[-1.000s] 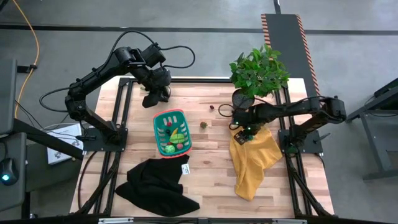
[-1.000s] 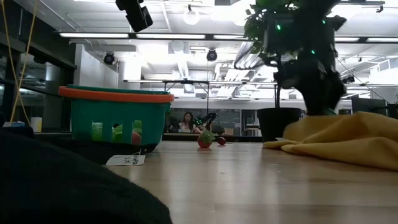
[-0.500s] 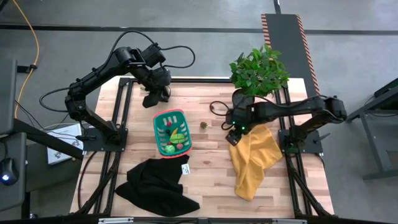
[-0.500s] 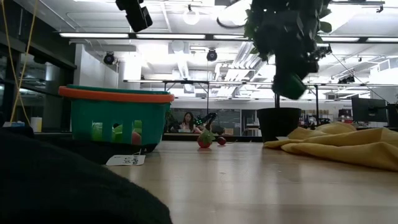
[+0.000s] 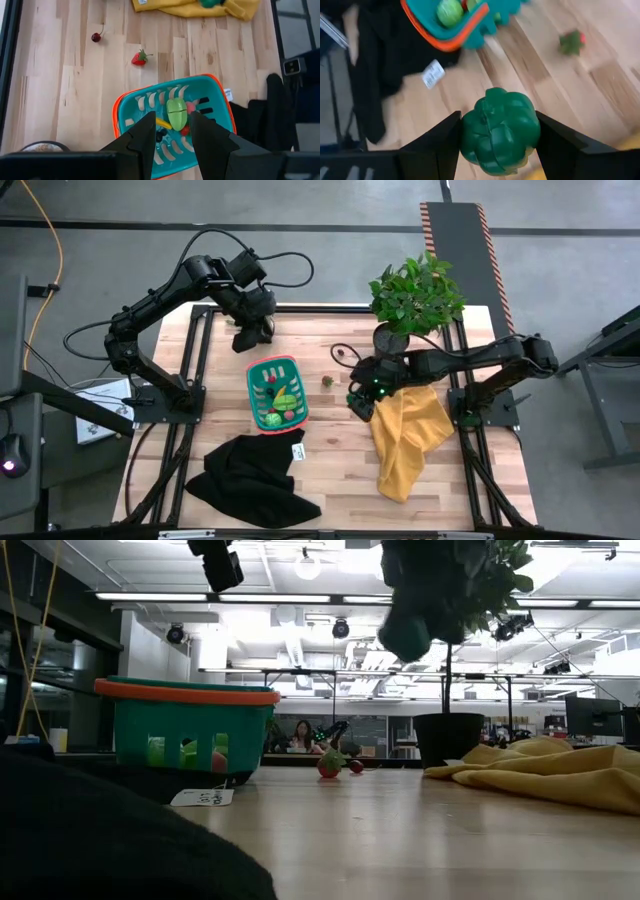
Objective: Pick and placing Produce into tupperware
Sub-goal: Put the green pepper in the green basket
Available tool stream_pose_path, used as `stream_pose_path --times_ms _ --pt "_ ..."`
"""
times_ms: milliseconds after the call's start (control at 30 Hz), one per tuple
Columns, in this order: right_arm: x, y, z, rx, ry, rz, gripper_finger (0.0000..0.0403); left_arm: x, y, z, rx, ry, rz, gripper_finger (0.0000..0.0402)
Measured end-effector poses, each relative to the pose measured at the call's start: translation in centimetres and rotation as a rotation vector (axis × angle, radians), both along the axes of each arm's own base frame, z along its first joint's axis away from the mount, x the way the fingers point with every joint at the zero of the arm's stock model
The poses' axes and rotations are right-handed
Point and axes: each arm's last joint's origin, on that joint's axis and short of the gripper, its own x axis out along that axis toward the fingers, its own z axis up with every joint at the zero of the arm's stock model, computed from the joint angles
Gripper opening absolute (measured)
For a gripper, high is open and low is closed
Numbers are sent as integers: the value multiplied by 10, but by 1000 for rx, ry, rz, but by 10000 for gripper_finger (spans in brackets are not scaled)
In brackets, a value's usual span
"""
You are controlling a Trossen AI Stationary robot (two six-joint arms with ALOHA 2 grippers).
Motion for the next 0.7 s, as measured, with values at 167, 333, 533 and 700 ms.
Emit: stream_pose_path --times_ms 167,333,533,700 --pt "8 0 7 0 -114 6 202 1 1 1 -45 0 86 111" --pt "18 0 12 4 -218 6 202 0 0 0 -93 27 145 111" --pt "26 1 12 16 -273 1 202 -10 -7 -5 -135 165 170 111" --pt "39 1 8 25 -322 -6 202 -12 -9 -3 -141 149 160 111"
